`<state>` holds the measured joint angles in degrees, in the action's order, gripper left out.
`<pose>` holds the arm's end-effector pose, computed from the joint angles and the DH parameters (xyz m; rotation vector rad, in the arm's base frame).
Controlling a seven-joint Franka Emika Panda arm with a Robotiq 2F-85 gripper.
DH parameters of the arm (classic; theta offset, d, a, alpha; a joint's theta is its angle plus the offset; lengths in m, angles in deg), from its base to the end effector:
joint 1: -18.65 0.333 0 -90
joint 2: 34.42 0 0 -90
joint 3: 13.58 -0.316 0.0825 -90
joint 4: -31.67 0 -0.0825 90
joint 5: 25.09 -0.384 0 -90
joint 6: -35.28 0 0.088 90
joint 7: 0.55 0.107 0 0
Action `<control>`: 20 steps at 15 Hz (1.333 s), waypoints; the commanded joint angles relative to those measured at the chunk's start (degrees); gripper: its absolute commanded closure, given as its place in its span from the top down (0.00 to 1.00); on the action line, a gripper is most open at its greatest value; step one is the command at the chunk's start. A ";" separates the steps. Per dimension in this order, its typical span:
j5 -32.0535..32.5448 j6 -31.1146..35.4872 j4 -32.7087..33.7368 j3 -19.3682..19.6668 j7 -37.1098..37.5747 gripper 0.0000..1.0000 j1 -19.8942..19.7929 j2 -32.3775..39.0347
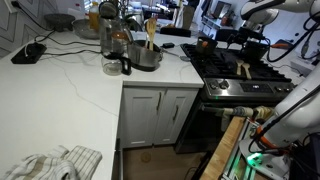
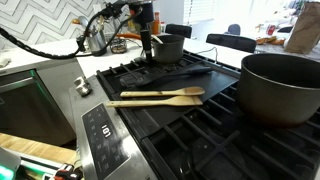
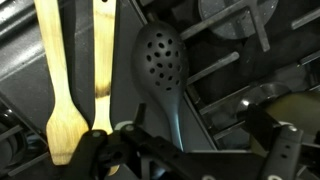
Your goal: Put the spoon inside the silver pot
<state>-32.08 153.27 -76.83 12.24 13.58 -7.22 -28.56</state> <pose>0.3773 -0.4560 0.4604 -2.5603 1.7485 -0.1421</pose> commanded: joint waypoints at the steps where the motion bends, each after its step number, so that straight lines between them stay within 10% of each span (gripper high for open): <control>1: -4.08 0.97 5.78 0.40 -2.93 1.00 -2.31 8.26; 9: -8.53 0.30 14.23 -1.53 -8.13 1.00 -7.49 18.90; 20: -8.55 -0.54 18.84 -5.67 -9.91 0.04 -10.30 22.83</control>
<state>-40.07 154.08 -59.63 7.96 5.18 -16.07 -6.48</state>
